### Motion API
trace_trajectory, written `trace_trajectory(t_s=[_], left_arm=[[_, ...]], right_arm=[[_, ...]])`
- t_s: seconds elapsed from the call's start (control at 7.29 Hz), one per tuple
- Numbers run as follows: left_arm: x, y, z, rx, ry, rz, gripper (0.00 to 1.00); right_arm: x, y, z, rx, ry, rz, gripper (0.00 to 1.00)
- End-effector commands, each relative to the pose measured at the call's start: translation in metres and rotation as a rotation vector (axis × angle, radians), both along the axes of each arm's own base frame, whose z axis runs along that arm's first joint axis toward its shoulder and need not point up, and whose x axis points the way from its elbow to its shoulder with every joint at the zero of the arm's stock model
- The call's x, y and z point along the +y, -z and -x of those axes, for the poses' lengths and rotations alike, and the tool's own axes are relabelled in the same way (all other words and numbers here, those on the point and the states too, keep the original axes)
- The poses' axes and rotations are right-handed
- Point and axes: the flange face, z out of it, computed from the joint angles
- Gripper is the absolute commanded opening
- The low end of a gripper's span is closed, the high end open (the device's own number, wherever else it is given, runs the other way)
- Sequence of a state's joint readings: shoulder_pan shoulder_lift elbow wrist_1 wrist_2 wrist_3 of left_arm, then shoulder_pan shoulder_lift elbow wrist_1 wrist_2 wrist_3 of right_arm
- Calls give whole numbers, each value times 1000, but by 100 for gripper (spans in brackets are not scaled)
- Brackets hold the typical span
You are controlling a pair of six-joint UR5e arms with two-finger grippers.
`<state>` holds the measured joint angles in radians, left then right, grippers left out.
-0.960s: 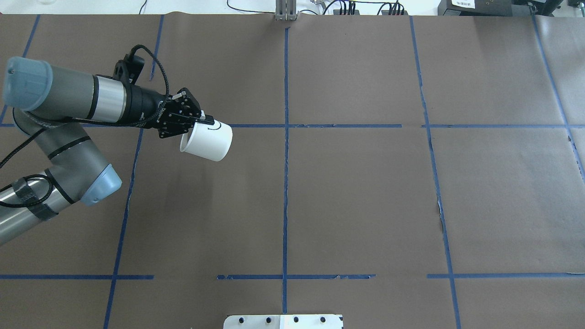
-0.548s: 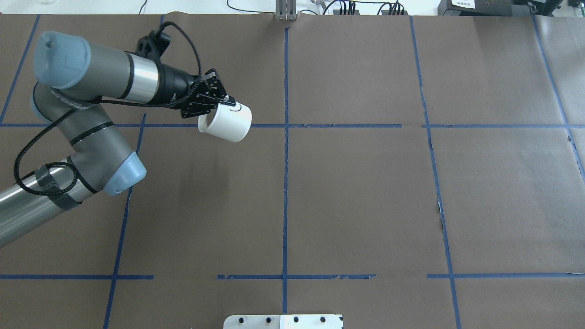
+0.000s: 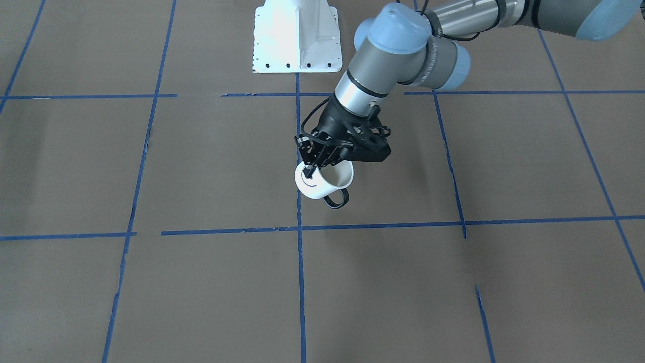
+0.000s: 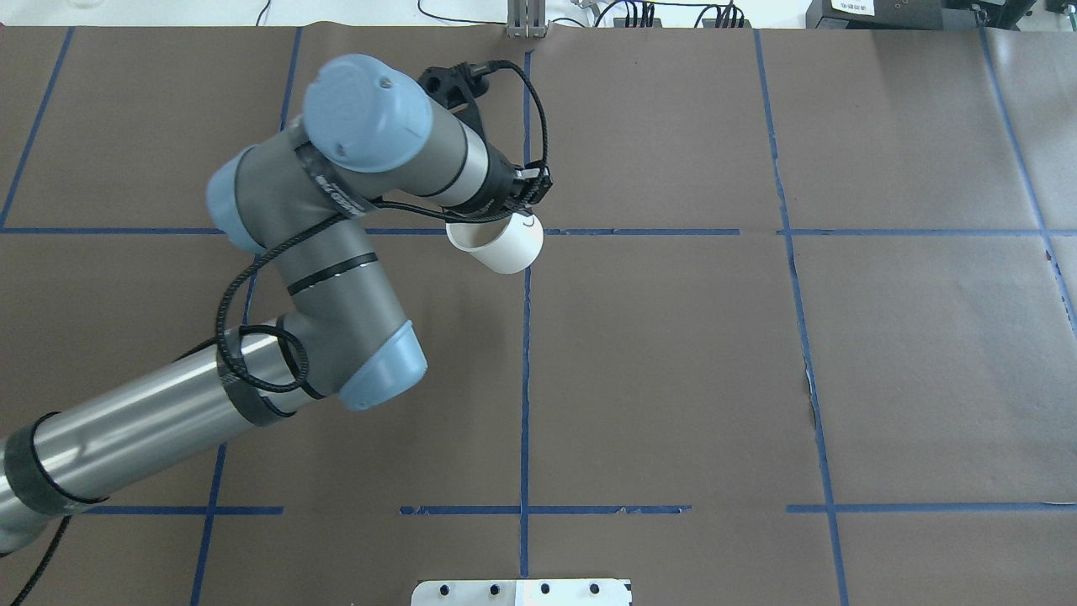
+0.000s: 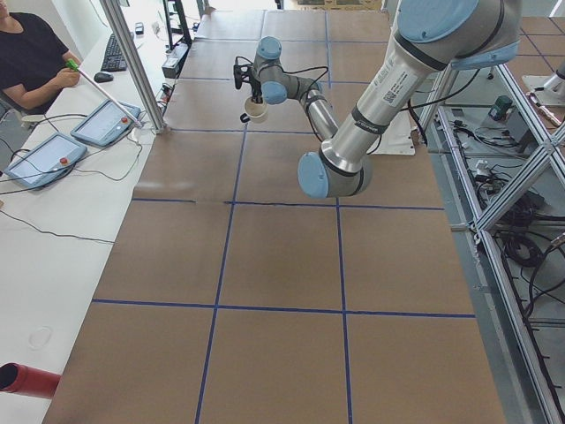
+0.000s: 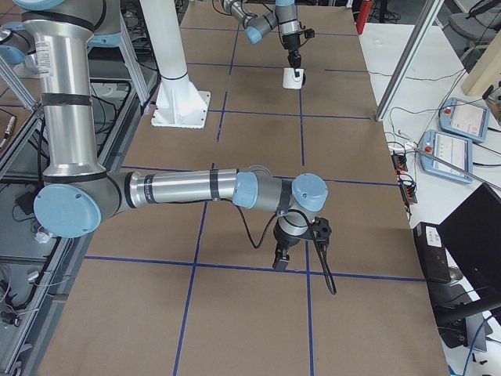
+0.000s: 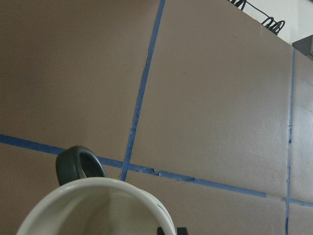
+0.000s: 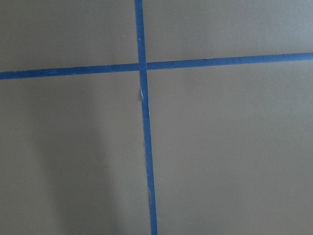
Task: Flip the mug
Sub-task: 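Lift the mug with the left gripper and carry it farther from the robot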
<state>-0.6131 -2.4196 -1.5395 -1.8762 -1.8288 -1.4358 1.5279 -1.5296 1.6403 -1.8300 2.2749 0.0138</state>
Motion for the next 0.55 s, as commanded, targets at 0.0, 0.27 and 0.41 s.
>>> trace_trajectory(t_s=[0.0, 0.27, 0.41], left_arm=[[2, 21, -56, -160, -43, -32, 0], [17, 22, -96, -292, -22, -73, 0], [12, 25, -104, -345, -27, -97, 0]], right_arm=[[0, 0, 0, 0, 0, 0, 100], [1, 0, 0, 0, 0, 0, 100], [1, 0, 0, 0, 0, 0, 100]])
